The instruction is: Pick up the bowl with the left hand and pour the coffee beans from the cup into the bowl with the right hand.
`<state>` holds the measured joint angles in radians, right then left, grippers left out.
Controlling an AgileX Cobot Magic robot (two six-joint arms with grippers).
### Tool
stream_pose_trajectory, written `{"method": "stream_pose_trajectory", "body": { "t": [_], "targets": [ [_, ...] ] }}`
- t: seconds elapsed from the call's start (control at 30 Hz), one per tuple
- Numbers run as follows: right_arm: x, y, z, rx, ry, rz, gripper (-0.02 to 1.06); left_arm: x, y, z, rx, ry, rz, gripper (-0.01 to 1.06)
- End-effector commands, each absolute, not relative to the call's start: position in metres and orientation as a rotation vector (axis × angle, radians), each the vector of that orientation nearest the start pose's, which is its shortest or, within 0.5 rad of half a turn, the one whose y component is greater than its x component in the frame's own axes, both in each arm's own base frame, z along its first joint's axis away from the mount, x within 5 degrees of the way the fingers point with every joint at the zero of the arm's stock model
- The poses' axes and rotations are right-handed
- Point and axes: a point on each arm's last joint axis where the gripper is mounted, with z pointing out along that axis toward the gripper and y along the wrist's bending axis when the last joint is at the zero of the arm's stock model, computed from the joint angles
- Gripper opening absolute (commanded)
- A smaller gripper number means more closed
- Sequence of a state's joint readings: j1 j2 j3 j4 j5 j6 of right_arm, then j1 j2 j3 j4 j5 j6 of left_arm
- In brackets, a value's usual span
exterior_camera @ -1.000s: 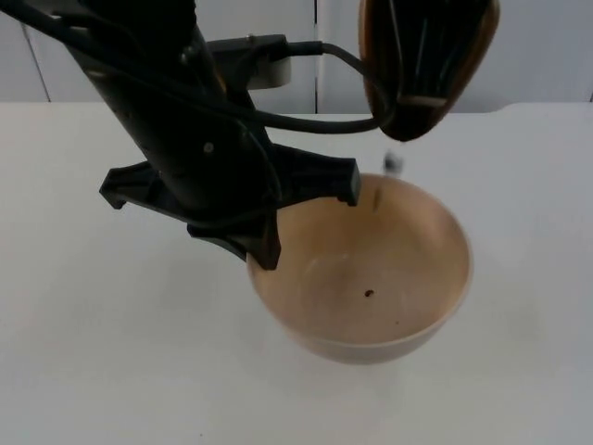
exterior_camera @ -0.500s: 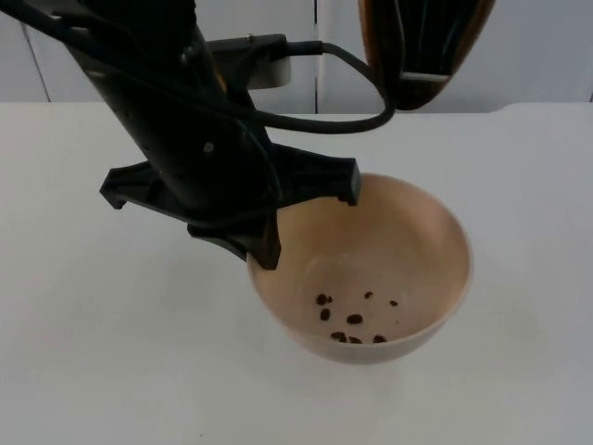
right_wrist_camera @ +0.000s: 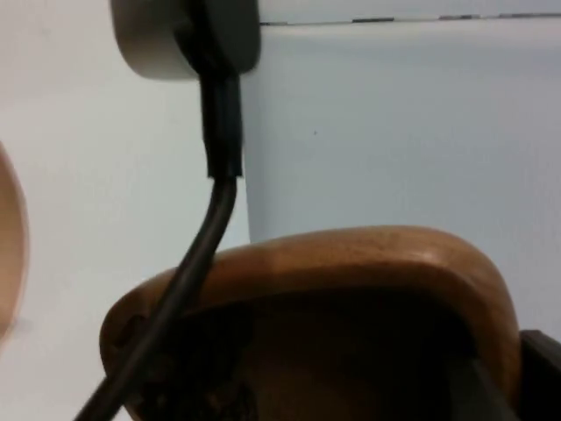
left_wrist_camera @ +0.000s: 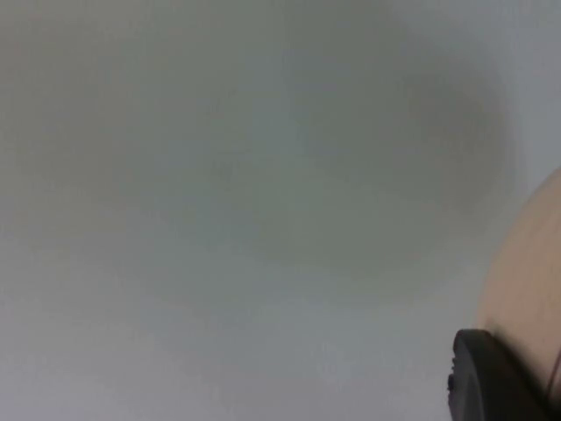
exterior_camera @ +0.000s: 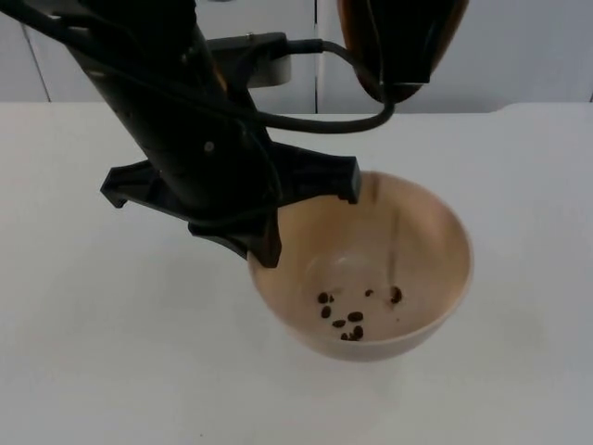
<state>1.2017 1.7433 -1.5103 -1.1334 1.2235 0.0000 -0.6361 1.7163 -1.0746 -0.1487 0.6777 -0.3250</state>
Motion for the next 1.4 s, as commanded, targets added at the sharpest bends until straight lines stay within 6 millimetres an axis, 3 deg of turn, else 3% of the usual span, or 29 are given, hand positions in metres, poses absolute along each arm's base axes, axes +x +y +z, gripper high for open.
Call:
{"method": "stream_pose_trajectory", "body": {
  "t": [0.0,1.37],
  "targets": [
    [0.198,0.315,0.345,-1.494,1.534,-0.998,0.00,0.264,-0.206,0.200,0.300,2.841,-0.375,0.00],
    [0.191,0.320,0.351,-1.498,1.431,-1.045,0.00,0.264,-0.205,0.200,0.304,2.837,-0.372,0.00]
  ]
}}
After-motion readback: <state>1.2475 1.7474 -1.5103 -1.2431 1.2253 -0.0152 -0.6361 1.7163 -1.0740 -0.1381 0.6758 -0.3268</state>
